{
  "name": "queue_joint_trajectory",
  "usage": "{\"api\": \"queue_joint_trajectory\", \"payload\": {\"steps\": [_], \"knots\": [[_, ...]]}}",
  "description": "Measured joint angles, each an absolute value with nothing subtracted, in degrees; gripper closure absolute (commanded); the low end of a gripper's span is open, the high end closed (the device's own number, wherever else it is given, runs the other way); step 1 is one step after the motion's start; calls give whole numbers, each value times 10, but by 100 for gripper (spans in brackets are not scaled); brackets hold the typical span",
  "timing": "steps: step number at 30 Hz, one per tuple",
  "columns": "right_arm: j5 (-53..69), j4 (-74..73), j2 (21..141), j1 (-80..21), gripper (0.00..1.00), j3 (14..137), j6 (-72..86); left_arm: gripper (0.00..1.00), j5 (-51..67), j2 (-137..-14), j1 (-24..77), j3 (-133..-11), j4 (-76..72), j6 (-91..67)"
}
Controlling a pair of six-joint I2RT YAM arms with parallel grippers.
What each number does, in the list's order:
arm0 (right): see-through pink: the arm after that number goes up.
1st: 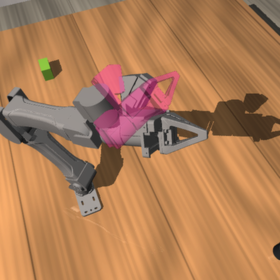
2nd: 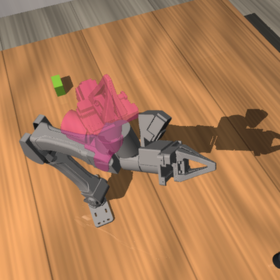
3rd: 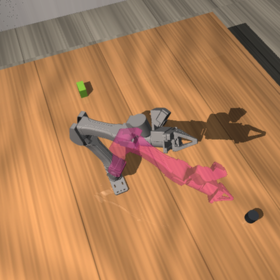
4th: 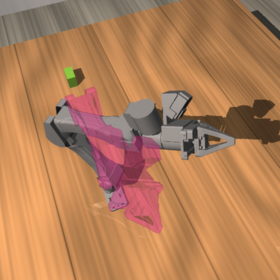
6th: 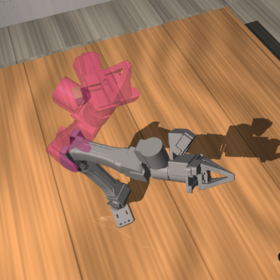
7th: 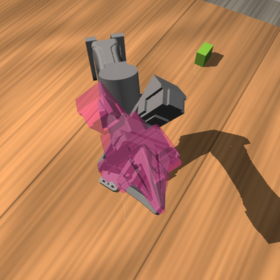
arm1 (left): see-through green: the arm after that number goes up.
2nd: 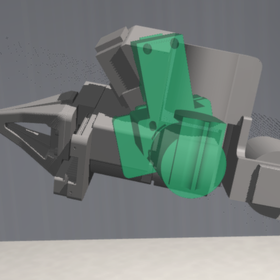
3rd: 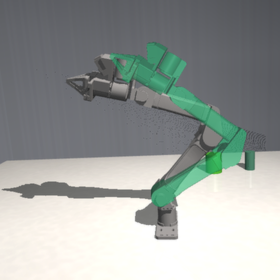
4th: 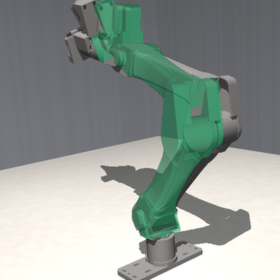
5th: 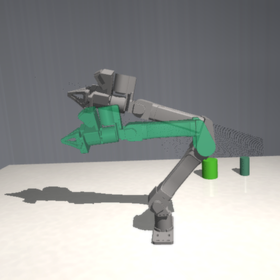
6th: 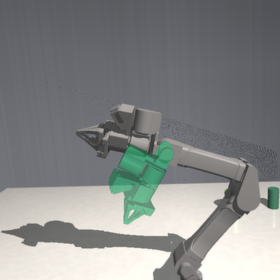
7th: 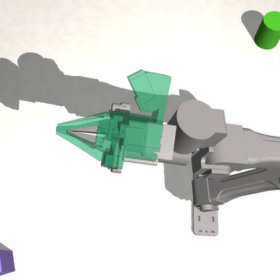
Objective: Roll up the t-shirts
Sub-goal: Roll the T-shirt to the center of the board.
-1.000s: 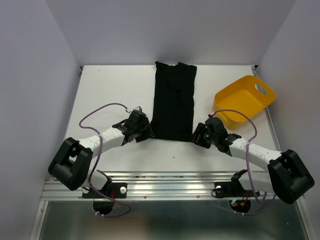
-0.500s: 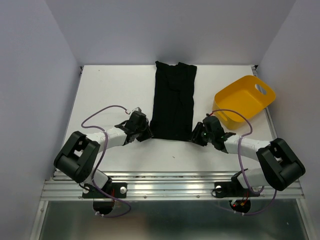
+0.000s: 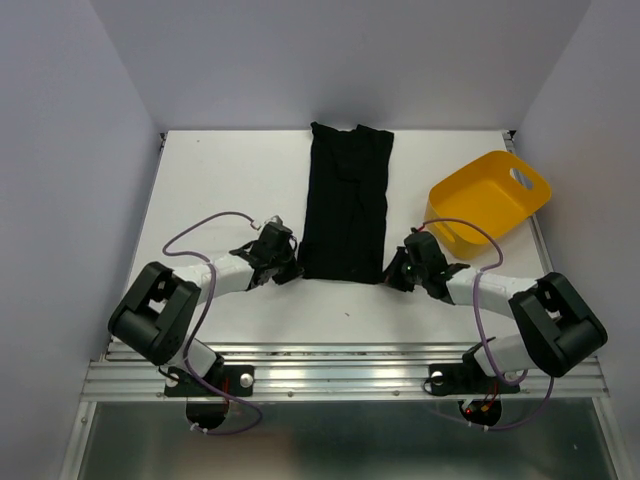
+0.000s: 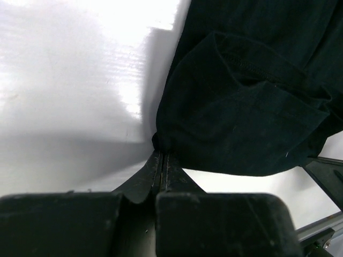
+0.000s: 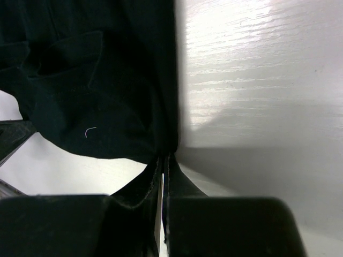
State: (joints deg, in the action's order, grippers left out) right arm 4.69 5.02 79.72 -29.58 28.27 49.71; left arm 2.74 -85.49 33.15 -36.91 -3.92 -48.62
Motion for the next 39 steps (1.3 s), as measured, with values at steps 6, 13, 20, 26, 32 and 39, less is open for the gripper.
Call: {"api": "queue_joint_trajectory", "payload": {"steps": [6,13,20,26,32,39], "knots": [[66,13,766,-296,99,285,492,100,26,-808,331,-369,16,-490],[95,-37,702,-296,99,281,495,100,47,-739,331,-350,55,-505],[116,-84,652,-296,99,279,510,100,70,-686,332,-341,107,-527],[123,-123,648,-296,99,279,518,100,82,-682,332,-342,143,-533],[126,-141,650,-296,70,272,512,100,88,-693,333,-340,146,-533],[98,-190,644,-305,96,316,487,100,88,-695,333,-323,146,-532]]}}
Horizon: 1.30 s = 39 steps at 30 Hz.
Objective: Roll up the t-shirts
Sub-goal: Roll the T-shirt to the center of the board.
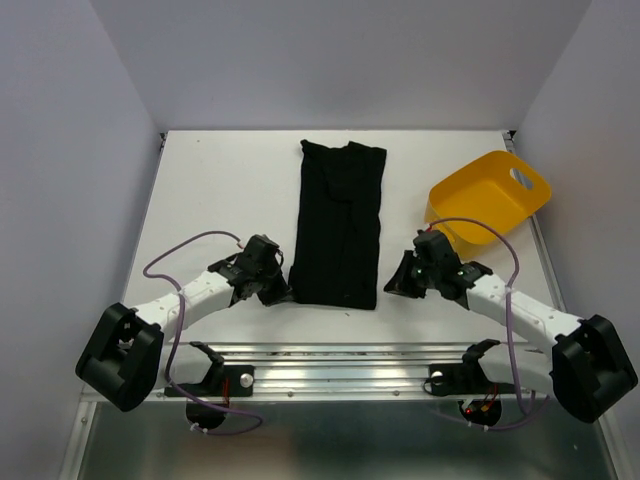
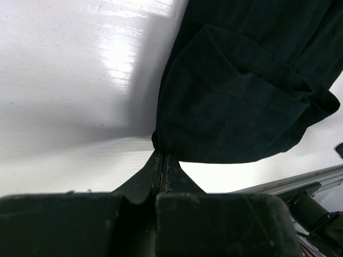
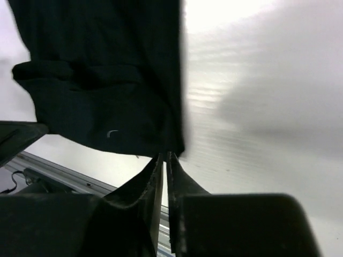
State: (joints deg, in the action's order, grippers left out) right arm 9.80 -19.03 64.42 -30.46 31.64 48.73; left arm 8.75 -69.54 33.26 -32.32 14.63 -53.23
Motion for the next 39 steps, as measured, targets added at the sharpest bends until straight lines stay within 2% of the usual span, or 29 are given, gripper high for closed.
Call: {"api": "queue_joint_trajectory", "payload": {"steps": [3,7,12,22,32,33,36,37,39], "knots": [[95,-188,660,-321,99,357,475,100,87,-696,333,-323,146,-533],[106,-159,744,-354,99,415,458,100,87,-696,333,-323,146,-533],[102,-136,816,-365,99,430,455,100,85,-696,333,-323,146,-533],[19,-112,857,-365,99,402,484,100,84,-696,333,-323,146,-531],[-1,-122,821,-365,99,401,495,100,83,-697,333,-323,146,-528],[-2,-125,798,-365,90,400,495,100,83,-697,333,-323,147,-528],[-3,-127,737,-365,79,391,499,100,83,-697,333,-323,147,-528],[-2,-127,717,-365,68,386,501,100,83,-697,333,-323,147,-528],[2,-121,691,-365,60,367,511,100,83,-697,333,-323,147,-528]]}}
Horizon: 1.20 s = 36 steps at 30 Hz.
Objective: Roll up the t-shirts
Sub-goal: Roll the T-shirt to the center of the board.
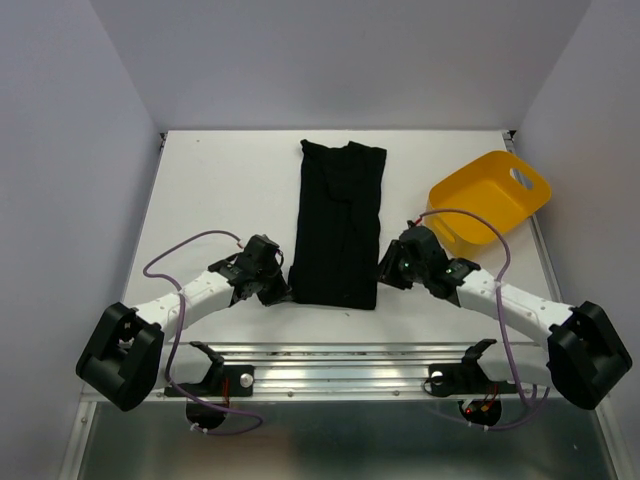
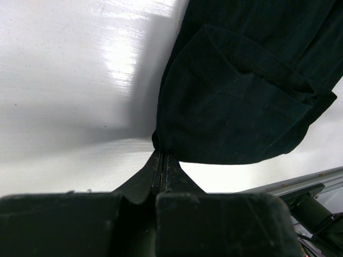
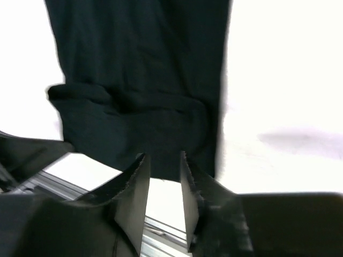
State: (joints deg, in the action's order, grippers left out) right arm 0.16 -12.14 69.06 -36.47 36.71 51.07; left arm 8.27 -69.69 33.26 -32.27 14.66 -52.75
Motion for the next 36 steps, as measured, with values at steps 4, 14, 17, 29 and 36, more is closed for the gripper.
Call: {"api": "queue_joint_trajectory", "payload": {"steps": [4,14,17,29,36], "knots": [[35,-110,680,-365,46,300,536,100,83,-698,333,-323,147,-527],[93,-72,707,-365,58,259,558,100,81,-709,333,-323,146,-526],[102,-46,728,-366,65,259,560,100,81,-710,333,-323,146,-526],[107,-39,724,-368,99,257,566,100,79,-711,333,-324,149,-526],[95,-64,688,-368,99,259,565,100,83,-712,333,-347,170,-530]]}}
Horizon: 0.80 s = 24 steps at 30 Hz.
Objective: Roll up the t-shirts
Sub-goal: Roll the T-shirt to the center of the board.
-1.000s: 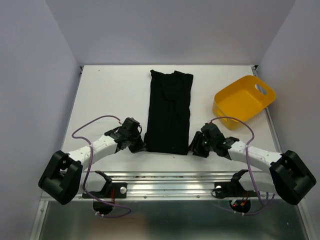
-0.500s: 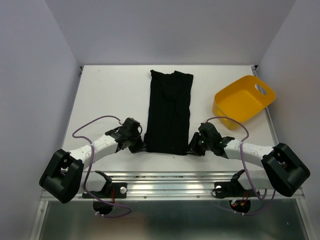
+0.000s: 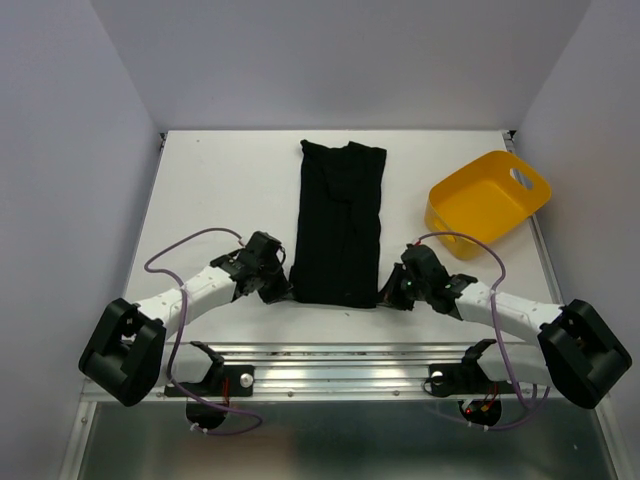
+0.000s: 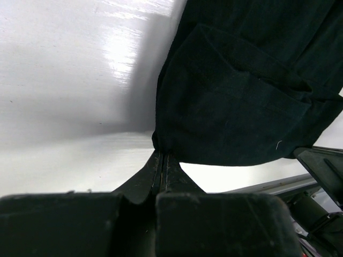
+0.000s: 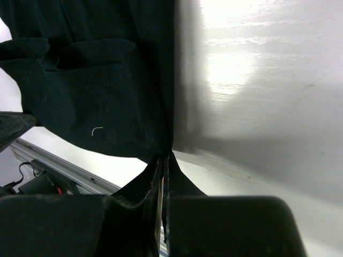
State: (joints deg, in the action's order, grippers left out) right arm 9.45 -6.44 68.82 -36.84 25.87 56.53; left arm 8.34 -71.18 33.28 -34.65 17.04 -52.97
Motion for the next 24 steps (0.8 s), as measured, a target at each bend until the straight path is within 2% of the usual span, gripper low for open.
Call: {"api": "queue_joint_trajectory", "payload": {"steps": [24], "knots": [[66,-133,678,-368,99,309,585,100,152,-746,288,-413,222,-559]]}}
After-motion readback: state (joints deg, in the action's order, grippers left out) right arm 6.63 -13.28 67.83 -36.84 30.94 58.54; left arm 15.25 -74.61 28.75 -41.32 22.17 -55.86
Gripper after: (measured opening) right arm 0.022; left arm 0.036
